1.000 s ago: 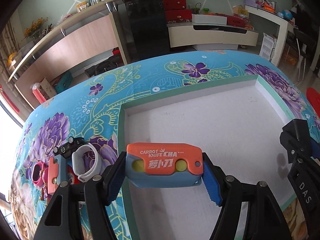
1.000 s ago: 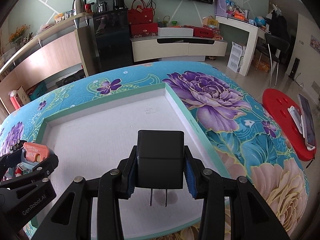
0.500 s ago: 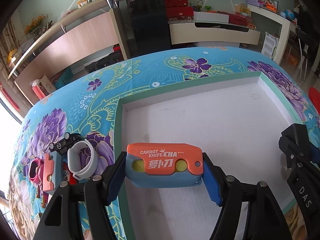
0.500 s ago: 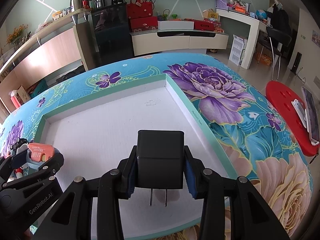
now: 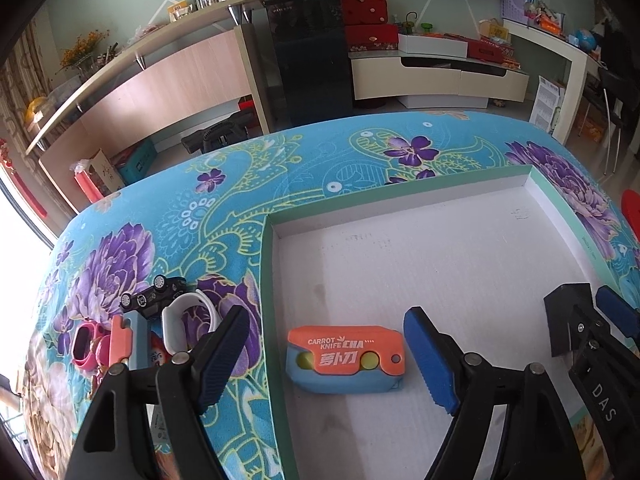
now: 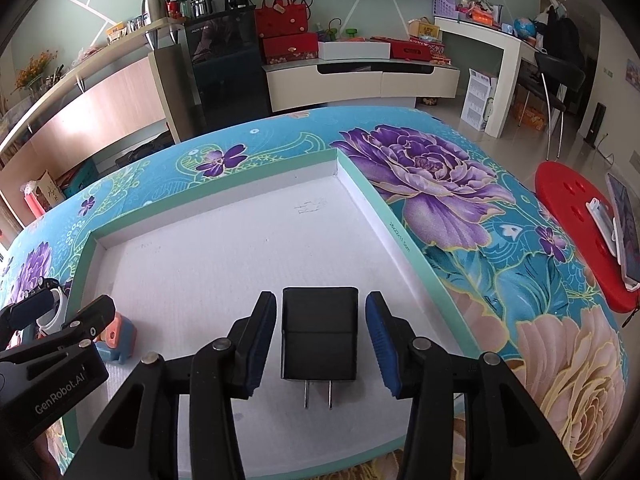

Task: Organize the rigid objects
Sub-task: 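Carry both into the white tray and open the left tool while the right tool releases the charger, then withdraw both open tools from the tray back toward the object pile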

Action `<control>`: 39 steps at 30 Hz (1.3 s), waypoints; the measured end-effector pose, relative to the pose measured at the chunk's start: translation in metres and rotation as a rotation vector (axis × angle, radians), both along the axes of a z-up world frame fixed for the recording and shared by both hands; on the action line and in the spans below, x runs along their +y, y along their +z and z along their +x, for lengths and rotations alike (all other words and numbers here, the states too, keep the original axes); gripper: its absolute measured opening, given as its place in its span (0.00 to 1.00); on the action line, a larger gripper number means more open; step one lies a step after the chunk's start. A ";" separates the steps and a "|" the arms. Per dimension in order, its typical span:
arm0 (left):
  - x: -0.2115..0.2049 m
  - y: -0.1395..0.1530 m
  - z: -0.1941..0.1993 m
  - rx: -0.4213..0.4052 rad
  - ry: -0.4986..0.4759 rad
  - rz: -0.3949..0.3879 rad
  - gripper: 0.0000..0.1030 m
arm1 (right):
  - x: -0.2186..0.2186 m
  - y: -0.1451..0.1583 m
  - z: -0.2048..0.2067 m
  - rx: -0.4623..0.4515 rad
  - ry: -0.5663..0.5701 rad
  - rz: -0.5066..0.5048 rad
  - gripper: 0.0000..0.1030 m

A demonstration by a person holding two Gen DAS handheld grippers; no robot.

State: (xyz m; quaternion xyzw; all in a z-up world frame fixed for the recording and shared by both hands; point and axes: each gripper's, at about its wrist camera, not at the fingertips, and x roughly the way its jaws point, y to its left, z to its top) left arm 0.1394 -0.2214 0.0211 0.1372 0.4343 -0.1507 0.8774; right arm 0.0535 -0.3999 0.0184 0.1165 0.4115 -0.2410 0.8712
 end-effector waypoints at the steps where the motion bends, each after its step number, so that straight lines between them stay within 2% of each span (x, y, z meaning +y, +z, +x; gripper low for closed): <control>1: 0.002 0.001 0.001 -0.001 0.005 -0.003 0.82 | 0.000 0.001 0.000 -0.002 0.000 -0.001 0.54; 2: 0.004 0.003 0.002 -0.002 0.009 -0.006 0.83 | 0.001 0.001 0.000 -0.004 0.002 -0.002 0.56; 4: 0.008 0.004 0.003 -0.005 0.018 -0.014 0.95 | 0.001 0.002 0.001 -0.009 0.005 -0.003 0.61; 6: 0.012 0.005 0.004 -0.016 0.030 -0.014 0.99 | 0.002 0.003 0.001 -0.017 0.009 -0.002 0.65; 7: 0.014 0.005 0.005 -0.020 0.037 -0.010 0.99 | 0.003 0.004 0.001 -0.021 0.011 -0.002 0.69; 13: 0.025 0.002 0.010 -0.025 0.075 0.004 1.00 | 0.008 0.007 0.003 -0.034 0.024 -0.006 0.77; 23: 0.048 0.001 0.015 -0.061 0.137 0.009 1.00 | 0.008 0.009 0.002 -0.055 0.016 -0.001 0.85; 24: 0.051 0.001 0.015 -0.064 0.142 0.008 1.00 | 0.008 0.009 0.002 -0.056 0.015 -0.002 0.91; 25: 0.054 0.002 0.016 -0.066 0.148 0.006 1.00 | 0.008 0.010 0.002 -0.060 0.016 -0.003 0.91; 39: 0.104 0.018 0.012 -0.067 0.230 -0.032 1.00 | 0.029 0.022 0.006 -0.113 0.082 0.004 0.91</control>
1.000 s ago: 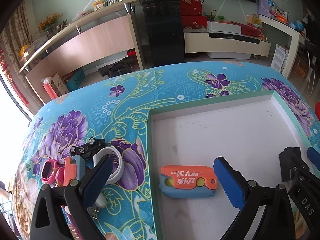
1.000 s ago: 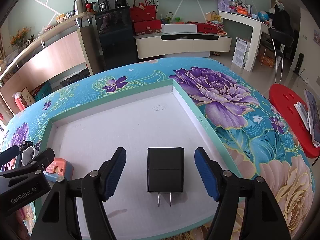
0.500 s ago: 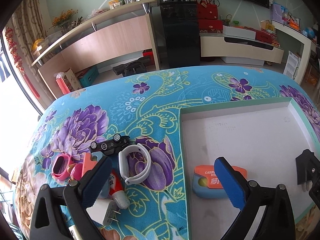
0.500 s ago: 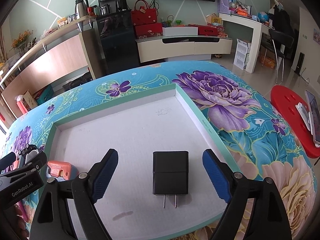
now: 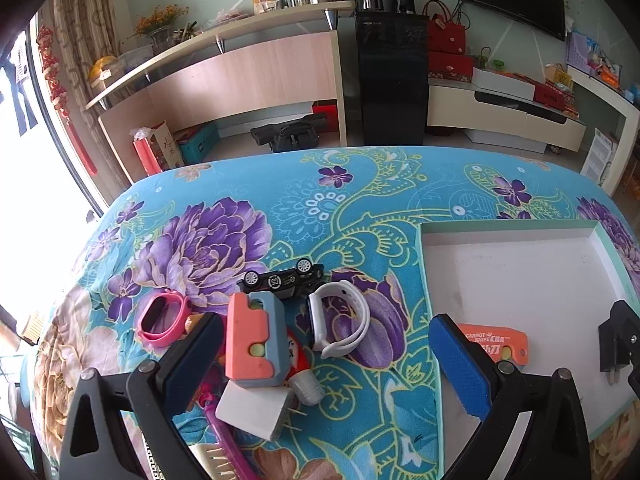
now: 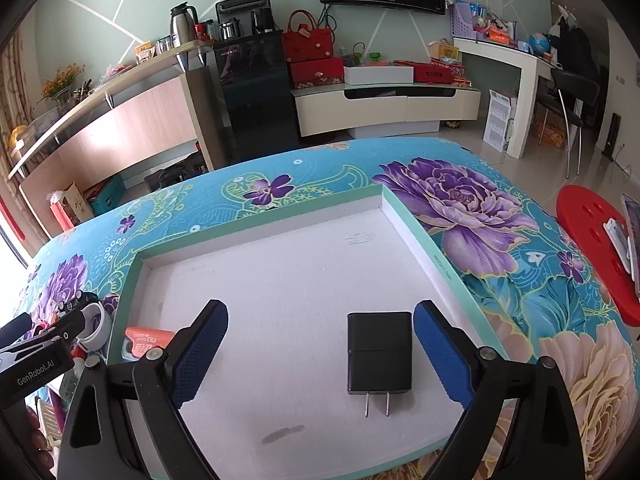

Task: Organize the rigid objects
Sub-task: 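Withdraw both open tools from the tray back toward the object pile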

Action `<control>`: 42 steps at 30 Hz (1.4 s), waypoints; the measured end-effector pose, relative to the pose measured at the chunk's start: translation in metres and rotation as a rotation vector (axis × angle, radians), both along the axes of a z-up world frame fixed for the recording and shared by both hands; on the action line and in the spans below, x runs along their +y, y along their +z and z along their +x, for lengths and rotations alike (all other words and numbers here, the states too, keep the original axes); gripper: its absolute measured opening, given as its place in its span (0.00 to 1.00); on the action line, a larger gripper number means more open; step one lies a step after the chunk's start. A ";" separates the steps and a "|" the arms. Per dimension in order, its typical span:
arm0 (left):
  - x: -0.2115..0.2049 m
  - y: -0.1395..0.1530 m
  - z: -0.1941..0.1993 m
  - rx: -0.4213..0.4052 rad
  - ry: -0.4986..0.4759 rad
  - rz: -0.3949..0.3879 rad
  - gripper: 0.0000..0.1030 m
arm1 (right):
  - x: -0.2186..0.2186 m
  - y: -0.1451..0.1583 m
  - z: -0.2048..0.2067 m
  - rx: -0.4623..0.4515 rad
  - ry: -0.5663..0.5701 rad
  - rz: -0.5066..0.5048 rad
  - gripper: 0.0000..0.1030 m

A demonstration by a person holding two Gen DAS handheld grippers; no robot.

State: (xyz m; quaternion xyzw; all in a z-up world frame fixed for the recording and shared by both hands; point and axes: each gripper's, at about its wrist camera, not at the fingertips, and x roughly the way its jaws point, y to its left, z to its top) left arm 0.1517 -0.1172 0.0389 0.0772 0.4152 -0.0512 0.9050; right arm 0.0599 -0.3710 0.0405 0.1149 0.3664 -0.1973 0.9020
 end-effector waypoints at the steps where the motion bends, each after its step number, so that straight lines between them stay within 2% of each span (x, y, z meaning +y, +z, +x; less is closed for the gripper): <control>1: 0.006 0.002 -0.001 0.000 0.007 -0.003 1.00 | 0.003 0.002 0.000 -0.004 0.008 -0.001 0.91; 13: 0.098 0.055 -0.024 -0.080 0.141 0.008 1.00 | 0.054 0.026 -0.009 -0.077 0.136 -0.027 0.91; 21: 0.160 0.067 -0.049 -0.099 0.226 0.017 1.00 | 0.093 0.040 -0.016 -0.119 0.245 -0.027 0.91; 25: 0.184 0.059 -0.056 -0.086 0.265 0.011 1.00 | 0.117 0.044 -0.016 -0.124 0.308 -0.014 0.91; 30: 0.203 0.035 -0.061 -0.028 0.285 -0.010 1.00 | 0.153 0.038 -0.011 -0.103 0.425 0.013 0.91; 42: 0.222 -0.025 -0.070 0.110 0.317 -0.056 1.00 | 0.228 0.002 0.002 0.006 0.642 0.044 0.91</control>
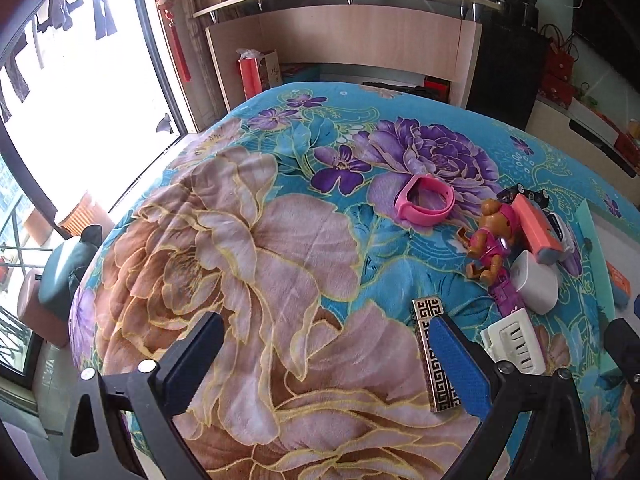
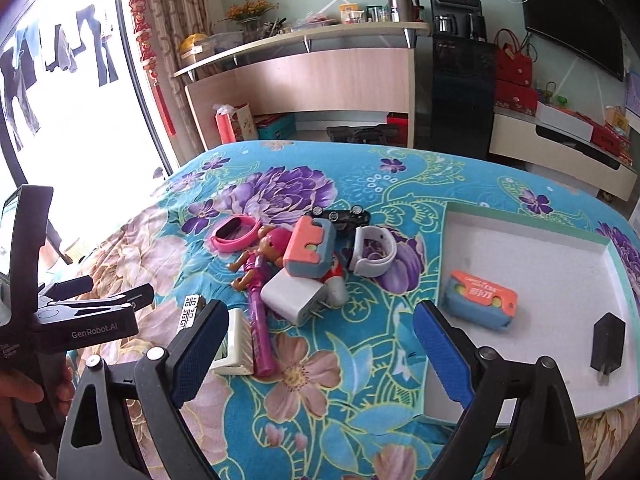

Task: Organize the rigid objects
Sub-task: 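Withdraw both open tools from the tray back toward the object pile, then grasp the white plastic clip with the right tool while the left tool grasps the brown patterned bar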

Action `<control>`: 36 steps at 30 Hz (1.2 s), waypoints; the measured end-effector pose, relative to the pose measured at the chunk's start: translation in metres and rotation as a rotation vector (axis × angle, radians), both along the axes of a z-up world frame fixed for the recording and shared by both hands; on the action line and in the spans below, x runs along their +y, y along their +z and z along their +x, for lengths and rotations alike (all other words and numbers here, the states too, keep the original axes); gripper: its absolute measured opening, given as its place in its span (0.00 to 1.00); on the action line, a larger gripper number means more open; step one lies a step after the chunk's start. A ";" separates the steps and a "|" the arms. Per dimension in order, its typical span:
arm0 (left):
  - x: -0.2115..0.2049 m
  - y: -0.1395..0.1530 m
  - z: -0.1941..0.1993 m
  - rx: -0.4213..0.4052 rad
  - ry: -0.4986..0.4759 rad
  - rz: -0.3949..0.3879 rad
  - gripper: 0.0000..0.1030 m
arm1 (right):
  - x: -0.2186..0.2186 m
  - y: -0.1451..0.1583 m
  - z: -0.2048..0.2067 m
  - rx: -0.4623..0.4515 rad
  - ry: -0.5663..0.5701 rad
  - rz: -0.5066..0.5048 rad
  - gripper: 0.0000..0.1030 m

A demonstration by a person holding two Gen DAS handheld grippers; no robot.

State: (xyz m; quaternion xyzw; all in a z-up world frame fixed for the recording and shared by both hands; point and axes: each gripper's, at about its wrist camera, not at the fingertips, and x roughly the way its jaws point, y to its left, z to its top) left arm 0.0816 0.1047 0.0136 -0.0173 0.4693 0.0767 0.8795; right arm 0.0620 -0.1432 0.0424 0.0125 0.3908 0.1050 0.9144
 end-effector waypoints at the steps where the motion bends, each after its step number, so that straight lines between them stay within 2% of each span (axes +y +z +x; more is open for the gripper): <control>1: 0.001 -0.004 0.000 0.007 0.000 -0.007 1.00 | 0.006 -0.004 0.001 0.011 0.015 -0.005 0.91; 10: 0.019 -0.018 -0.004 0.028 0.030 -0.029 1.00 | 0.050 -0.029 0.002 0.071 0.134 -0.048 0.89; 11: 0.020 -0.019 -0.005 0.029 0.031 -0.036 1.00 | 0.053 -0.032 0.002 0.079 0.144 -0.051 0.88; 13: 0.023 -0.021 -0.005 0.029 0.032 -0.051 1.00 | 0.060 -0.037 0.002 0.089 0.158 -0.064 0.78; 17: 0.026 -0.025 -0.006 0.037 0.033 -0.064 1.00 | 0.068 -0.044 0.004 0.105 0.174 -0.084 0.75; 25: 0.026 -0.030 -0.007 0.047 0.026 -0.085 1.00 | 0.081 -0.046 0.005 0.106 0.210 -0.077 0.58; 29: 0.026 -0.030 -0.007 0.048 0.026 -0.093 1.00 | 0.086 -0.049 0.005 0.115 0.224 -0.093 0.56; 31: 0.025 -0.030 -0.007 0.049 0.022 -0.096 1.00 | 0.087 -0.050 0.005 0.116 0.226 -0.099 0.48; 36: 0.021 -0.029 -0.007 0.046 0.016 -0.089 1.00 | 0.086 -0.051 0.006 0.119 0.223 -0.090 0.48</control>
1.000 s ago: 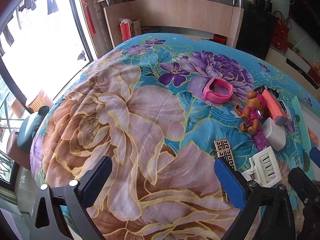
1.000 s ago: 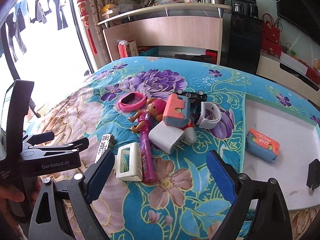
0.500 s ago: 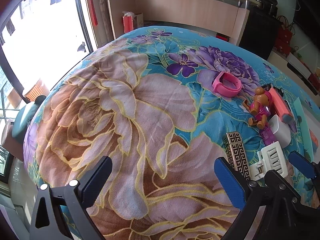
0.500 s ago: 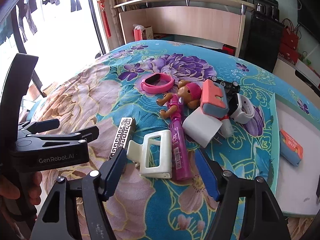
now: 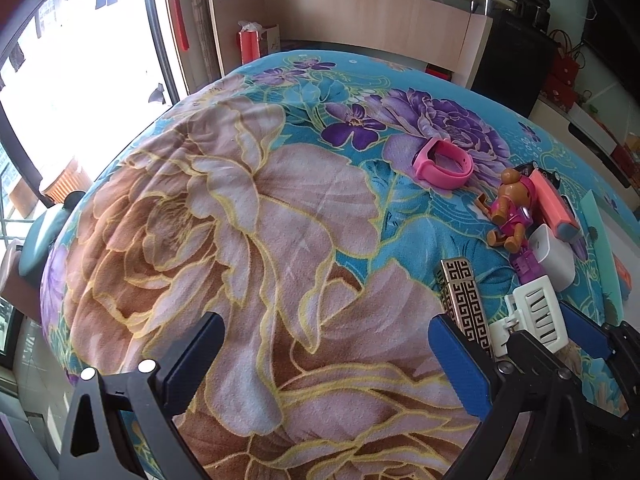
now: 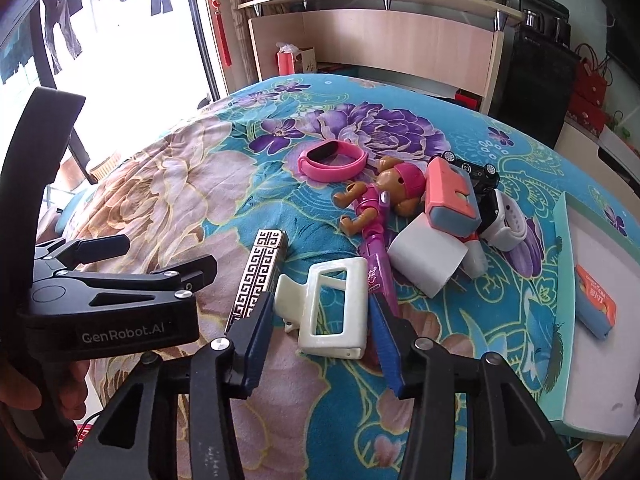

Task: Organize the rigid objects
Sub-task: 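Grasp the white plastic clip with the right tool while the left tool grasps the brown patterned bar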

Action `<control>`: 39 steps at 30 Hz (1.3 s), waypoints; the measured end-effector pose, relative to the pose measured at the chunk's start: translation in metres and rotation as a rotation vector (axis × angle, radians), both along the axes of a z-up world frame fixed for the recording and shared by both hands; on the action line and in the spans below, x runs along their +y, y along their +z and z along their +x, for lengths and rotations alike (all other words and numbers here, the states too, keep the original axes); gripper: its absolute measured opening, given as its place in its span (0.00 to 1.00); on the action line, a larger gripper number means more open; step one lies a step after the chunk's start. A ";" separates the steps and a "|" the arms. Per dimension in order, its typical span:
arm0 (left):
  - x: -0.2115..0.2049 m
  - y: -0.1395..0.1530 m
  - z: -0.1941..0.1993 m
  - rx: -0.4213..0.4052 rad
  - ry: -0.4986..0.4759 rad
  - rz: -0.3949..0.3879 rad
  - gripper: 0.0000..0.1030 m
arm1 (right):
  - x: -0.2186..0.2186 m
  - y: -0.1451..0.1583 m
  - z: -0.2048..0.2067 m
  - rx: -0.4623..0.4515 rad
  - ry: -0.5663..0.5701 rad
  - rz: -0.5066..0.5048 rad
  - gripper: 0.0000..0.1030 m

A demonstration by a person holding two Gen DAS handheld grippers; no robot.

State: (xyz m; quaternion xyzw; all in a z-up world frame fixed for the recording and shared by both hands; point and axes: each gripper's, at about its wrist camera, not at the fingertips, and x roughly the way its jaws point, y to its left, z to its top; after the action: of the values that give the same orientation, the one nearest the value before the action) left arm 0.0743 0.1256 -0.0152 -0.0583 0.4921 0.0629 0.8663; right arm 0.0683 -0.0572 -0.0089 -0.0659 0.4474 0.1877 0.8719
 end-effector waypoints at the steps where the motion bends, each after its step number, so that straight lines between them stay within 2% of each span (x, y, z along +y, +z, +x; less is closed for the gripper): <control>1: 0.000 0.000 0.000 0.000 0.001 0.001 1.00 | 0.000 0.000 0.000 0.002 -0.001 0.002 0.48; 12: -0.004 0.002 0.001 -0.004 -0.008 -0.026 1.00 | -0.006 0.002 0.000 0.008 -0.019 0.033 0.48; 22: -0.024 0.004 0.005 -0.007 -0.065 -0.031 1.00 | -0.031 0.017 -0.006 -0.015 -0.064 0.062 0.47; 29: -0.044 0.001 0.009 0.001 -0.115 -0.007 0.99 | -0.051 0.026 -0.004 -0.032 -0.112 0.094 0.47; 31: -0.048 0.001 0.011 0.005 -0.127 -0.003 0.87 | -0.055 0.028 -0.004 -0.035 -0.121 0.102 0.47; 33: -0.053 -0.001 0.012 0.014 -0.139 0.004 0.84 | -0.059 0.030 -0.004 -0.039 -0.127 0.107 0.47; 37: -0.061 -0.005 0.014 0.028 -0.164 0.013 0.66 | -0.063 0.031 -0.004 -0.041 -0.133 0.115 0.47; 39: -0.063 -0.008 0.015 0.032 -0.167 0.019 0.65 | -0.065 0.032 -0.005 -0.043 -0.135 0.117 0.47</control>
State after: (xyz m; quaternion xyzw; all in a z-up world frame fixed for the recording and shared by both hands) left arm 0.0895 0.0626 -0.0231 -0.0079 0.5085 -0.0037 0.8610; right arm 0.0633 -0.1217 0.0226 0.0117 0.4204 0.1527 0.8943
